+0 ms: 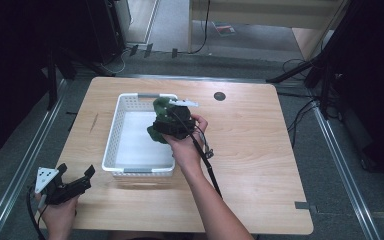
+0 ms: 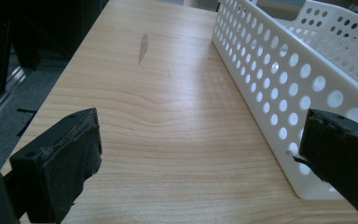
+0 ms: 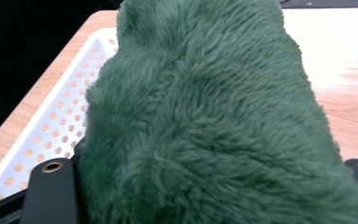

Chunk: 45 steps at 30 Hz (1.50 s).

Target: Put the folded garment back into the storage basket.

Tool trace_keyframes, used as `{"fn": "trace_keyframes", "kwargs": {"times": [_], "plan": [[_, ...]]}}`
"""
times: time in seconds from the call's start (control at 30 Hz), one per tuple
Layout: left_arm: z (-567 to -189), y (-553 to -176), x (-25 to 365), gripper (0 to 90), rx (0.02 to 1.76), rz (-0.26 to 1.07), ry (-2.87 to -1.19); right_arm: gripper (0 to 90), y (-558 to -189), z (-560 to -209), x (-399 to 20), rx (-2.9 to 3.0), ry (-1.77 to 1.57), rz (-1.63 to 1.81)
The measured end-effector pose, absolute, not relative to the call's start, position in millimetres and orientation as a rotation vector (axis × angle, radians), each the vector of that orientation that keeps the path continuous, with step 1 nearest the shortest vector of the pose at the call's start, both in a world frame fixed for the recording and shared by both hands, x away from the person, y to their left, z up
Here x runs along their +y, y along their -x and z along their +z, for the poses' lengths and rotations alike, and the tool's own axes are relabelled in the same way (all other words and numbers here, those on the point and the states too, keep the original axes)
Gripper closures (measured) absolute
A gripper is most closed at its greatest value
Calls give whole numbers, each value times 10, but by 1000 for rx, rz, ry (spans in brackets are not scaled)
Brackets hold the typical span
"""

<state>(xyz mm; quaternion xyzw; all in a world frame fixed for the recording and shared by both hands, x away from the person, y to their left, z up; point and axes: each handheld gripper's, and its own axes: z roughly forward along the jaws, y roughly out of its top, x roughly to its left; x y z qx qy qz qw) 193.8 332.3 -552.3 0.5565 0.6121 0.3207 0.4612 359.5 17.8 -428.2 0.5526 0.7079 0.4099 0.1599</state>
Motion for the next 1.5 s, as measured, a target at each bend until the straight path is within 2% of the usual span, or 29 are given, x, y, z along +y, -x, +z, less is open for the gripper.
{"fn": "trace_keyframes", "kwargs": {"times": [0.5,1.03,1.5], "plan": [[-5523,-1941,3328,0,1507,785,-1362,238,-3649,-4416,605,2066,-1536,1164],[-5522,-1941,3331,1,1507,782,-1358,214,-3792,-4776,913,2101,-1533,1109],[-5521,-1940,3332,0,1506,781,-1360,151,-3815,-4979,1137,2172,-1508,1046]]}}
